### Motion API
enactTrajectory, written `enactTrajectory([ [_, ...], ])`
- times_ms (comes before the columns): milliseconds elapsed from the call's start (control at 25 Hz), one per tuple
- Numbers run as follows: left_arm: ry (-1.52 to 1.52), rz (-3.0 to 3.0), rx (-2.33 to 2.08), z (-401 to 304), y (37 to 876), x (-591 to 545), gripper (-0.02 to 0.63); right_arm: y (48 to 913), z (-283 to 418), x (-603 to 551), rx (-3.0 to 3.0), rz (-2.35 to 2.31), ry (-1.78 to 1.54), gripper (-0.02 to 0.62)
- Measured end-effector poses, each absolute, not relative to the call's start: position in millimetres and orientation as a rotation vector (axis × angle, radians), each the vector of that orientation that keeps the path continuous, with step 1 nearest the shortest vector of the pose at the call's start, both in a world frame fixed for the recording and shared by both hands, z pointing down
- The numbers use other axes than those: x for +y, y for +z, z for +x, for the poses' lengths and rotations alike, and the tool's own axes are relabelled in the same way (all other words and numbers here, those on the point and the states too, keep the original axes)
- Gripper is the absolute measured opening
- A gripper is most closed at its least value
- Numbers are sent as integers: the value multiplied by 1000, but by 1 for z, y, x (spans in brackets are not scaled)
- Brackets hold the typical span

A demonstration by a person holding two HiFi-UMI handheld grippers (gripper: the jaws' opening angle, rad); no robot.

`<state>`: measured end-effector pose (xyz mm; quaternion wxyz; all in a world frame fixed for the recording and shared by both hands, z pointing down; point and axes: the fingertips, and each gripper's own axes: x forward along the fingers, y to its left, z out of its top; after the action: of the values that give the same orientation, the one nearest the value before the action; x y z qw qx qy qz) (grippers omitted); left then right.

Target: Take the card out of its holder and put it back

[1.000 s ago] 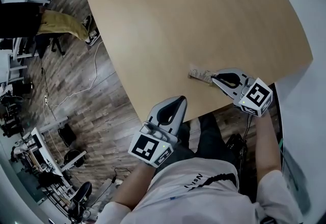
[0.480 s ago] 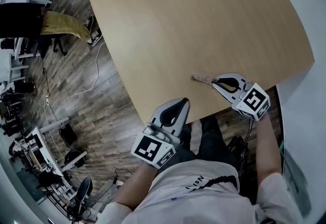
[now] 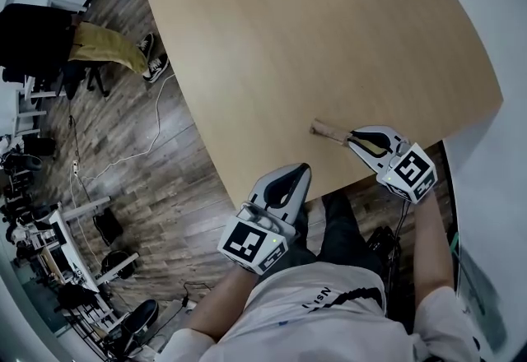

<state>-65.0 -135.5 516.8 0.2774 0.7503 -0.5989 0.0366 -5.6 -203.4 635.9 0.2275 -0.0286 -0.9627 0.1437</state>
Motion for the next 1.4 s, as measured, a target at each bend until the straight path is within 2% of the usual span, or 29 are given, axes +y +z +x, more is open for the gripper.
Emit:
enactTrajectory([
  [440,64,2145,-1556,-52,498,-116,14,582,19,-181,-2701,241,427,47],
  [920,58,2216,-1559,-69,437,-68,12,465,-18,-103,-2815,561,467,18],
  [1400,-32,2313,-1559,-84,383,-25,14,402,-34,-57,-2863,773,422,15],
])
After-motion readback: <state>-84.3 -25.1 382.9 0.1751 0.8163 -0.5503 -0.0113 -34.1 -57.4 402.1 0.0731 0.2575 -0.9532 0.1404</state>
